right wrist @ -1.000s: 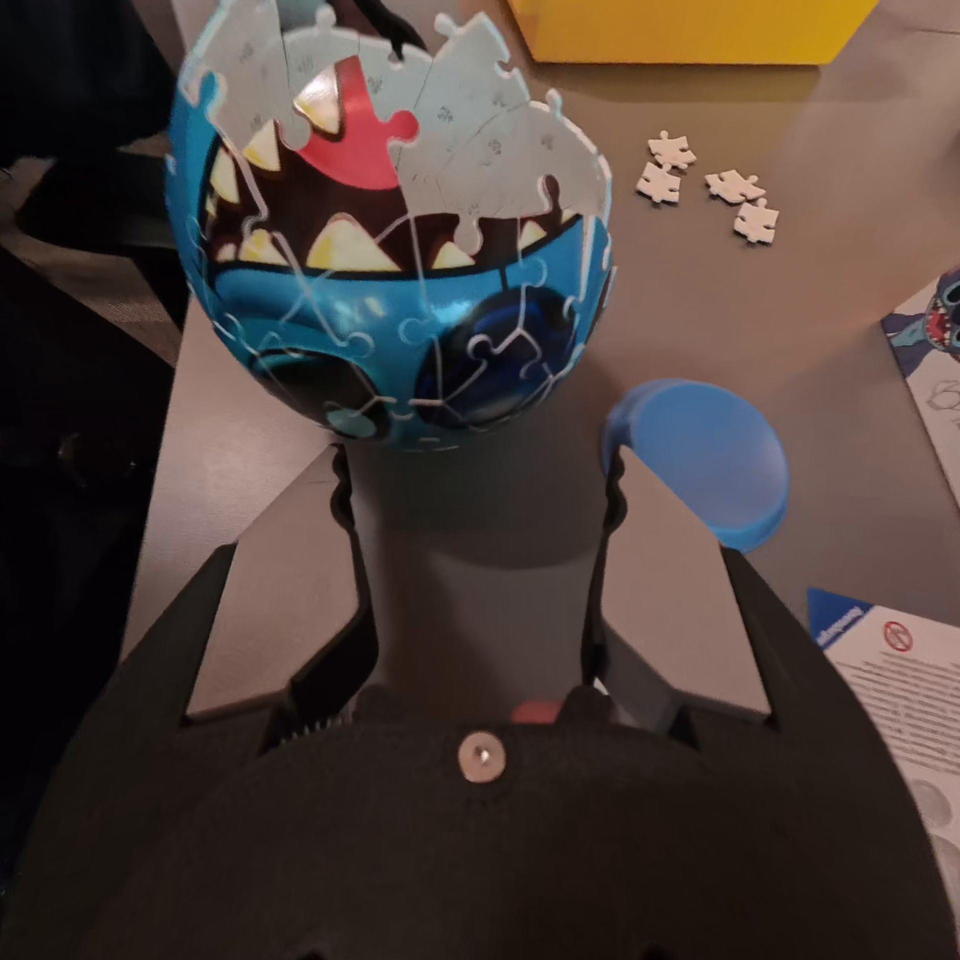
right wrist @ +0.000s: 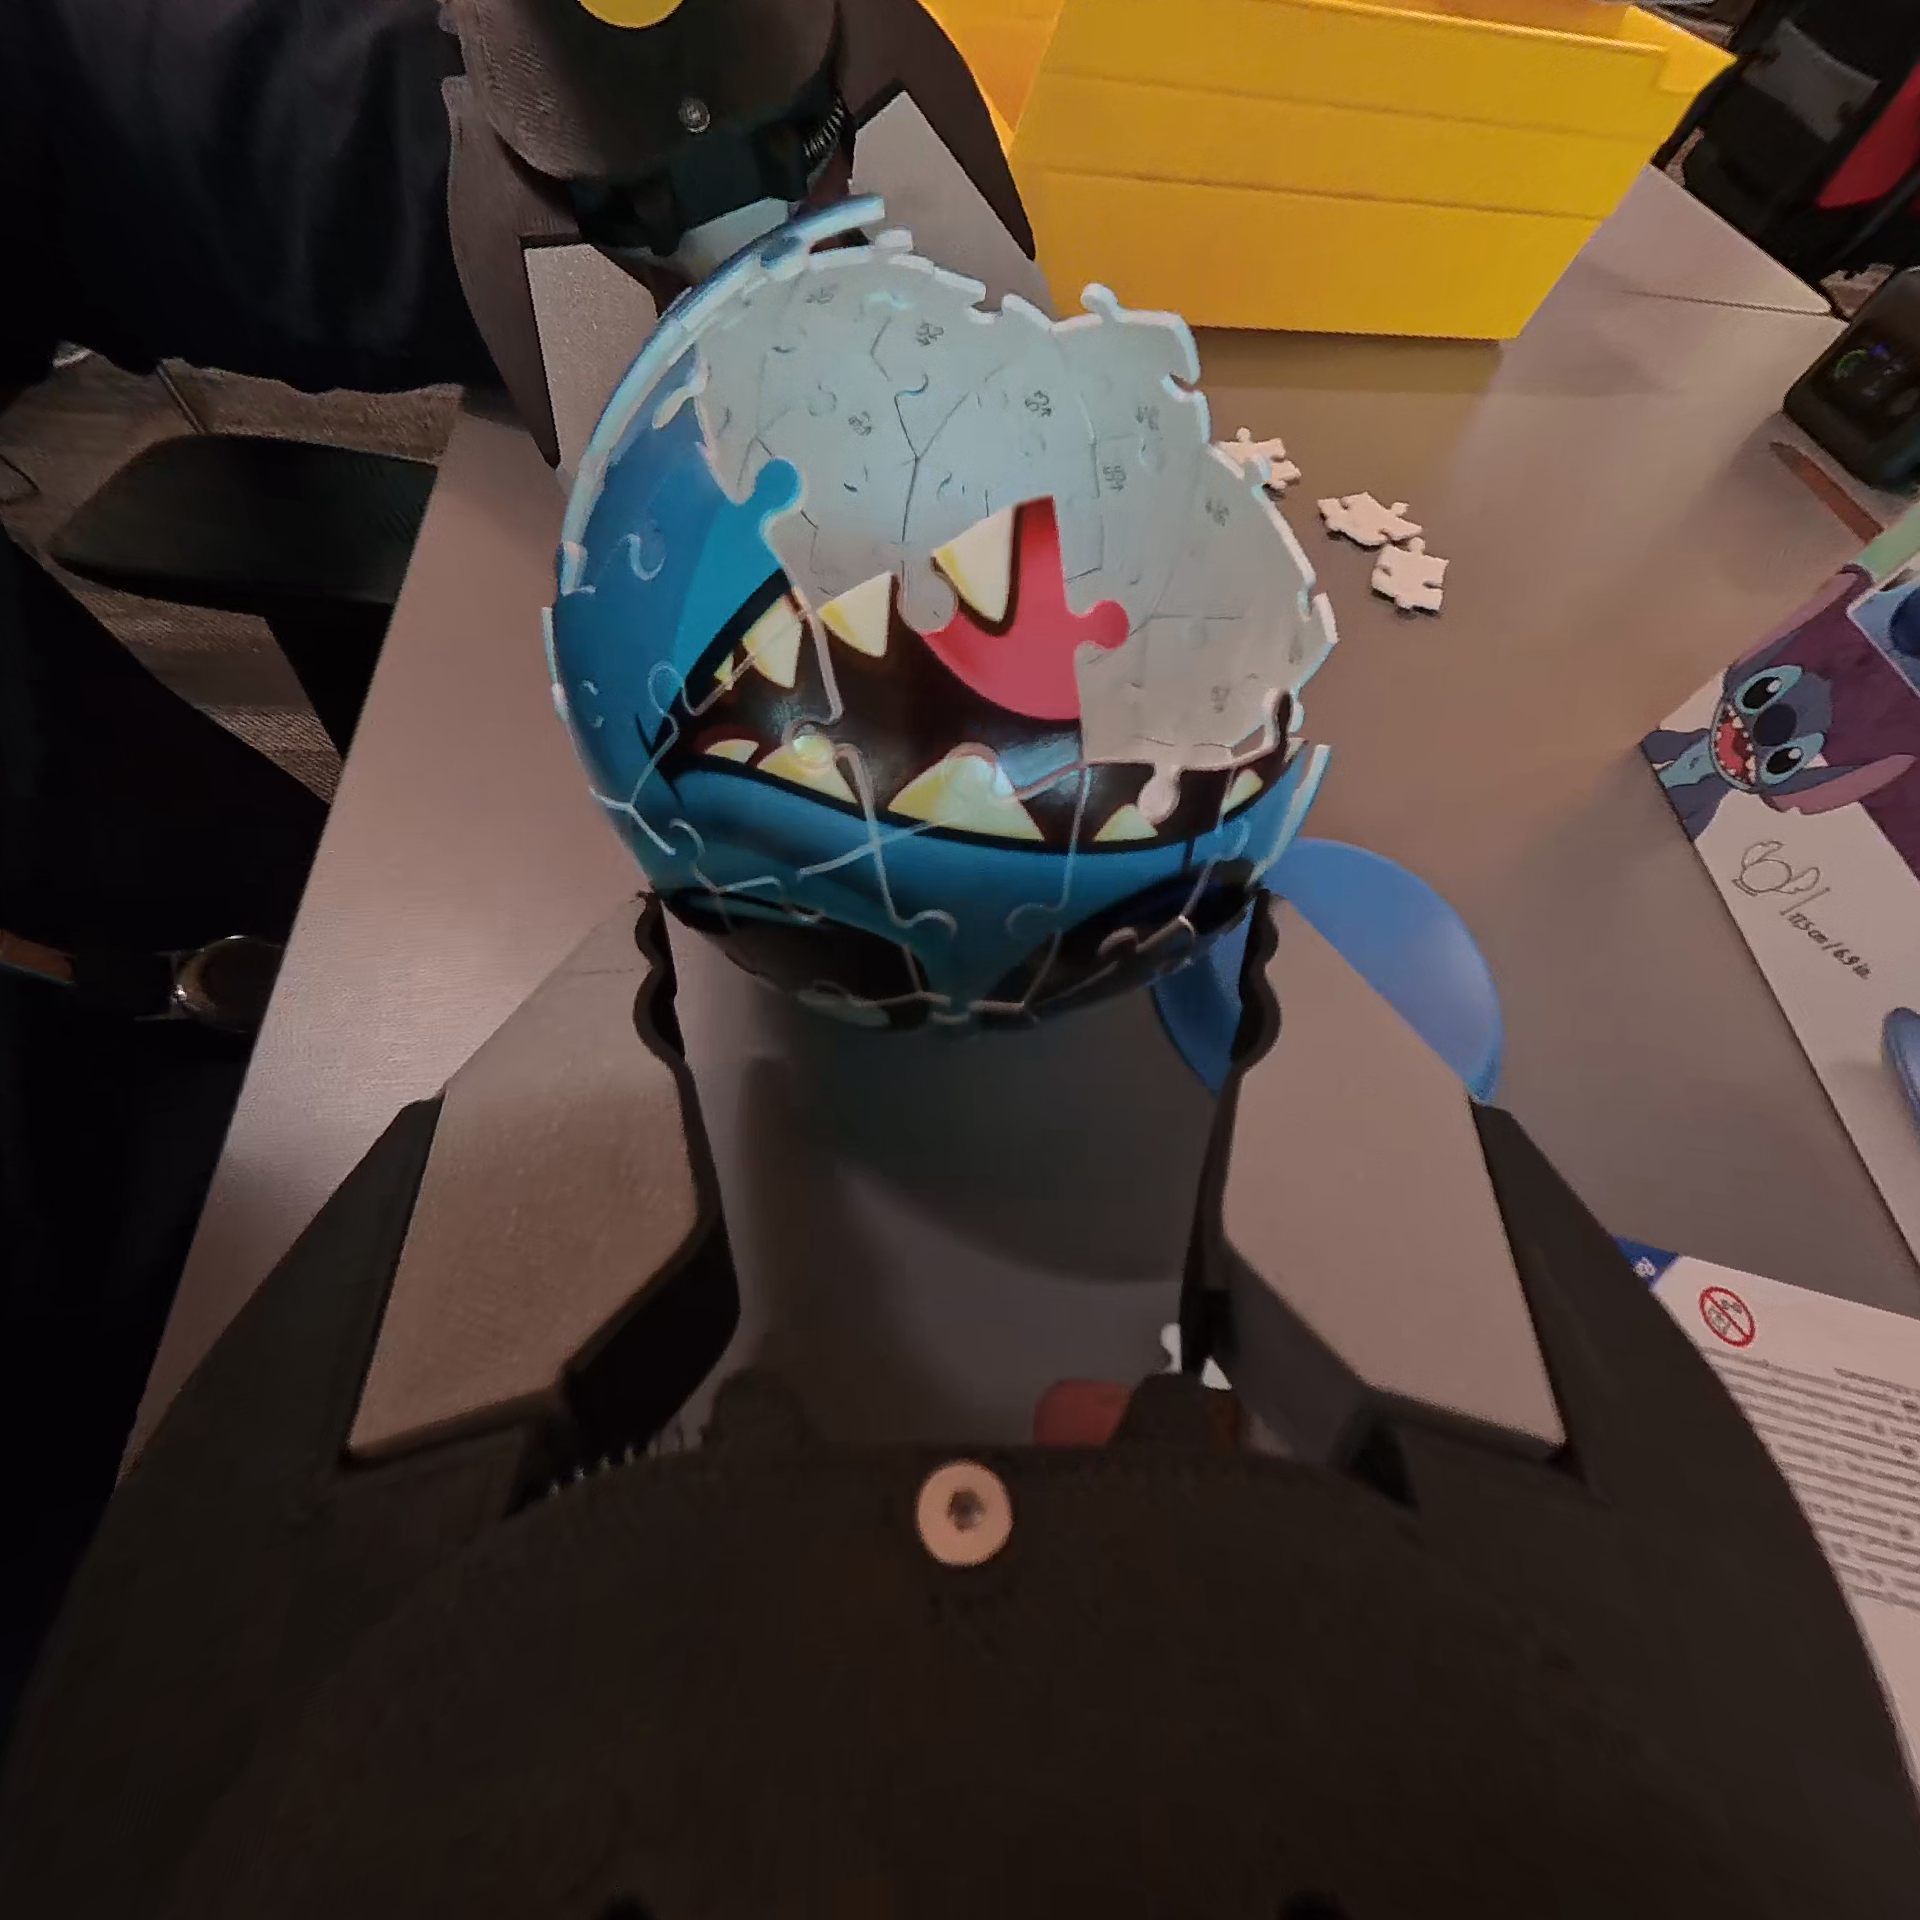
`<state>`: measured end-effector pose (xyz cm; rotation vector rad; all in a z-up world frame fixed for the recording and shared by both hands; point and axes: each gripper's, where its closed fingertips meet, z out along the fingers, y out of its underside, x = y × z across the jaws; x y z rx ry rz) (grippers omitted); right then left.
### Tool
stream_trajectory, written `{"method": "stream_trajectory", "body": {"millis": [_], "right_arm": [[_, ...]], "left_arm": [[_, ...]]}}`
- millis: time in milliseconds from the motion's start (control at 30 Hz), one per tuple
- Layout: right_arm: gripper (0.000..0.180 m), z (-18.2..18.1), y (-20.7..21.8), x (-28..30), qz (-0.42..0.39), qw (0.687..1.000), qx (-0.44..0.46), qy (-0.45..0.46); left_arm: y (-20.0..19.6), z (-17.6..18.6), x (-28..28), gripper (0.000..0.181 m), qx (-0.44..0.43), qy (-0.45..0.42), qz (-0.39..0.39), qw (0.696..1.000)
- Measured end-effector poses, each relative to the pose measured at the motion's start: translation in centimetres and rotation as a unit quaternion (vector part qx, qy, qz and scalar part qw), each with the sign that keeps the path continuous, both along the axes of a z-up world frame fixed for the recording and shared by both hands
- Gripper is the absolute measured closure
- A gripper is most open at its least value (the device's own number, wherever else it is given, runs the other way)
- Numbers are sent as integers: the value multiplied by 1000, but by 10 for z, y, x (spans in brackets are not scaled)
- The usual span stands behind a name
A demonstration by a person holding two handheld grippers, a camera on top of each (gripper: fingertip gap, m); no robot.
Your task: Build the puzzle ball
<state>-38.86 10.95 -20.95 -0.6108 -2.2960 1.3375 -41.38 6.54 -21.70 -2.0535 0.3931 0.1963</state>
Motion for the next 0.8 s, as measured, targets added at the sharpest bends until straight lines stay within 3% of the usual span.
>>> {"method": "stream_trajectory", "body": {"millis": [500, 800], "right_arm": [[71, 16, 25, -22, -34, 999, 4, 15], [71, 25, 50, -46, -44, 998, -38, -38]], "left_arm": [[28, 17, -25, 83, -19, 34, -14, 999], [53, 26, -48, 82, -36, -32, -27, 998]]}}
